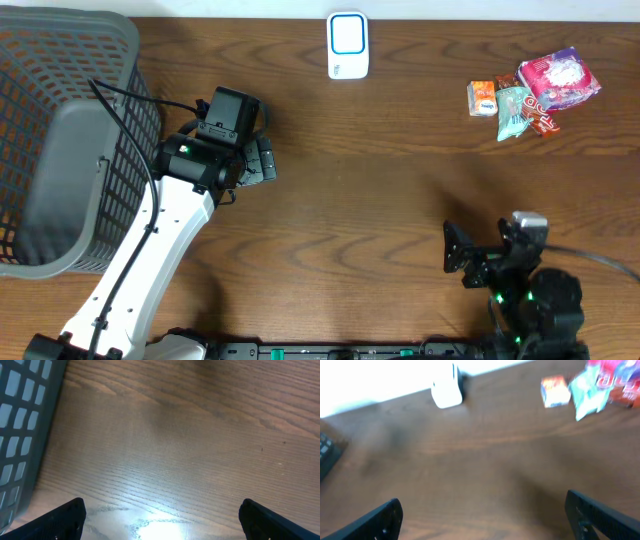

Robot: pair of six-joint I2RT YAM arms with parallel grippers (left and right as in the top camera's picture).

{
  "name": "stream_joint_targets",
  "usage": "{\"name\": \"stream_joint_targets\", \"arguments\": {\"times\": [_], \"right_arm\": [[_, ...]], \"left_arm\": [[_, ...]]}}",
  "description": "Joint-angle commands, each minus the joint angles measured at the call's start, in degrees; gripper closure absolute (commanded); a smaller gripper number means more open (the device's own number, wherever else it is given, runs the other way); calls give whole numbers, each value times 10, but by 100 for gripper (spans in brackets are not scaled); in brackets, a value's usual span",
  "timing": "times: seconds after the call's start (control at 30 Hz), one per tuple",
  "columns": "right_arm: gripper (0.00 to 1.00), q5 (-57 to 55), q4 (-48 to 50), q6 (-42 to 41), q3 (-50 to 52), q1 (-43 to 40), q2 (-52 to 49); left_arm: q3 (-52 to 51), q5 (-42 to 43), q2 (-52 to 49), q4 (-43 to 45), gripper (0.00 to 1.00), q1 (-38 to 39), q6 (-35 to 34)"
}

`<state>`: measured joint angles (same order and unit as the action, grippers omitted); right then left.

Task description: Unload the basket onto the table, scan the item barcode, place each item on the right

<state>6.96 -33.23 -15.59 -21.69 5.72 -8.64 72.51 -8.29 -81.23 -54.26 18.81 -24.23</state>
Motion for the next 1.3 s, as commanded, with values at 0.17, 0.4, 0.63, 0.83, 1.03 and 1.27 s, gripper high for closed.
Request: {"name": "stream_joint_targets", "arguments": {"times": [0.17, 0.4, 0.63, 0.83, 1.03, 1.27], "right_arm": [[1, 26, 122, 67, 111, -9, 83], [1, 25, 248, 68, 182, -21, 83], [1, 24, 297, 114, 214, -27, 83], [1, -6, 301, 129, 214, -38, 83], [1, -36, 290, 129, 214, -39, 83], [1, -32, 292, 129, 214, -39, 83]], "left_arm": [[6, -8, 0, -3, 2, -1, -7], [6, -8, 0, -3, 2, -1, -7], [6, -8, 0, -3, 2, -1, -7], [6, -8, 0, -3, 2, -1, -7], [6, -8, 0, -3, 2, -1, -7], [6, -8, 0, -4, 2, -1, -7]]}}
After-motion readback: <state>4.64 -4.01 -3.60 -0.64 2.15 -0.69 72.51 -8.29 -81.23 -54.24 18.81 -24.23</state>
